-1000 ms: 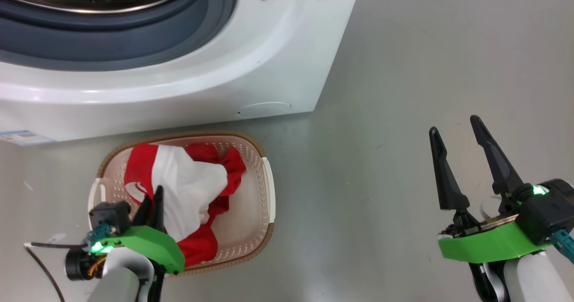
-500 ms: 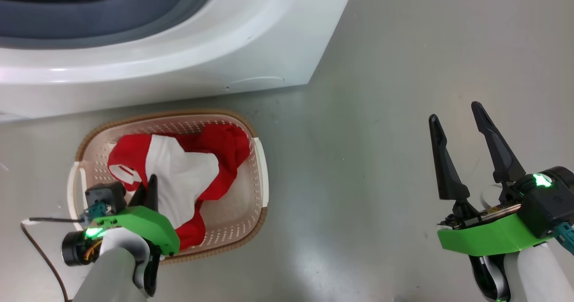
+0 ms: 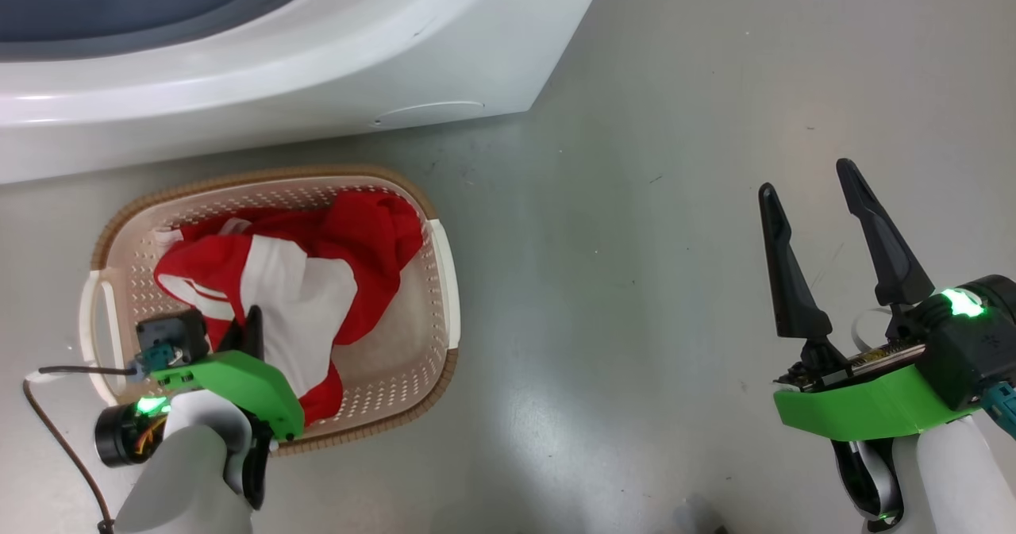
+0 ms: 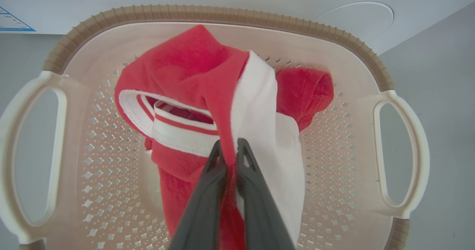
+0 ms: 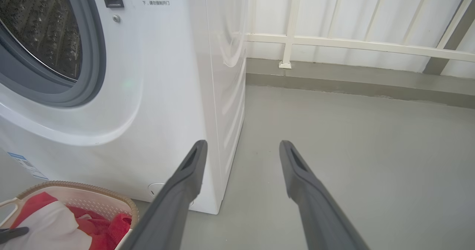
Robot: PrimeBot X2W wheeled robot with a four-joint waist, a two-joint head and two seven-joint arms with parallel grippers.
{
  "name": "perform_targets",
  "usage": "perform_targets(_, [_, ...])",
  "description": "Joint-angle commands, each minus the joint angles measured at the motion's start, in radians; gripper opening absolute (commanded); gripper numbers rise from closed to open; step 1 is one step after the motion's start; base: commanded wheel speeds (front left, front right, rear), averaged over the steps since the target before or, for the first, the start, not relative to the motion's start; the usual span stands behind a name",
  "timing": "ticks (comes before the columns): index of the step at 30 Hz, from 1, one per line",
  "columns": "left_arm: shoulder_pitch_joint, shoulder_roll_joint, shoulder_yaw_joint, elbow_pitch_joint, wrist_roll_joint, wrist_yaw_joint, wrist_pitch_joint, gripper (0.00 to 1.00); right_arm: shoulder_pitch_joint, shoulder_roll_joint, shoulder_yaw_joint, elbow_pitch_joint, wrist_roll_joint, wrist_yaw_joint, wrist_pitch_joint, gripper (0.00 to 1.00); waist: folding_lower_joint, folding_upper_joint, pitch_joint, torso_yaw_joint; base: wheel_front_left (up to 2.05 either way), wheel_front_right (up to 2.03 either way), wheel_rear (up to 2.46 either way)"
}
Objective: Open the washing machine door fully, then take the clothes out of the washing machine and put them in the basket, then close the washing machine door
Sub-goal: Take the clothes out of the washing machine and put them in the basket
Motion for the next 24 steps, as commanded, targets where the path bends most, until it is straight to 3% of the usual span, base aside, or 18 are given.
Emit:
perform_targets(1, [0.01,0.021,0.028,-0.001,0.01,0.002,-0.012,0.0,0.007,-0.004,0.02,-0.024,-0.013,0.006,-0.006,1.0,0.0,0.0,-0.003,0.001,0.0,0.0,0.0])
perform_targets(9, [0.011,0.012,0.044,0.015,0.018,0.001,-0.012,0.0,0.007,-0.004,0.022,-0.022,-0.018,0.006,-0.006,1.0,0.0,0.0,-0.017,0.009,0.0,0.0,0.0])
perform_targets(10, [0.011,0.01,0.047,0.015,0.018,0.001,-0.012,0.14,0.007,-0.004,0.023,-0.02,-0.017,0.006,-0.006,1.0,0.0,0.0,-0.019,0.01,0.0,0.0,0.0])
perform_targets(11, [0.011,0.009,0.051,0.016,0.017,0.001,-0.012,0.45,0.007,-0.004,0.025,-0.019,-0.016,0.006,-0.006,1.0,0.0,0.0,-0.02,0.012,0.0,0.0,0.0])
perform_targets(12, [0.01,0.007,0.053,0.017,0.017,0.0,-0.012,0.91,0.007,-0.004,0.027,-0.018,-0.014,0.006,-0.006,1.0,0.0,0.0,-0.022,0.013,0.0,0.0,0.0])
perform_targets(13, [0.011,0.005,0.055,0.017,0.017,-0.003,-0.012,1.0,0.007,-0.004,0.027,-0.016,-0.013,0.006,-0.006,1.0,0.0,0.0,-0.025,0.015,0.0,0.0,0.0])
perform_targets(24, [0.047,-0.013,0.064,-0.013,-0.001,-0.061,-0.012,1.0,0.009,-0.004,0.034,0.008,0.001,0.006,-0.006,1.0,0.0,0.0,-0.099,0.047,0.0,0.0,0.0])
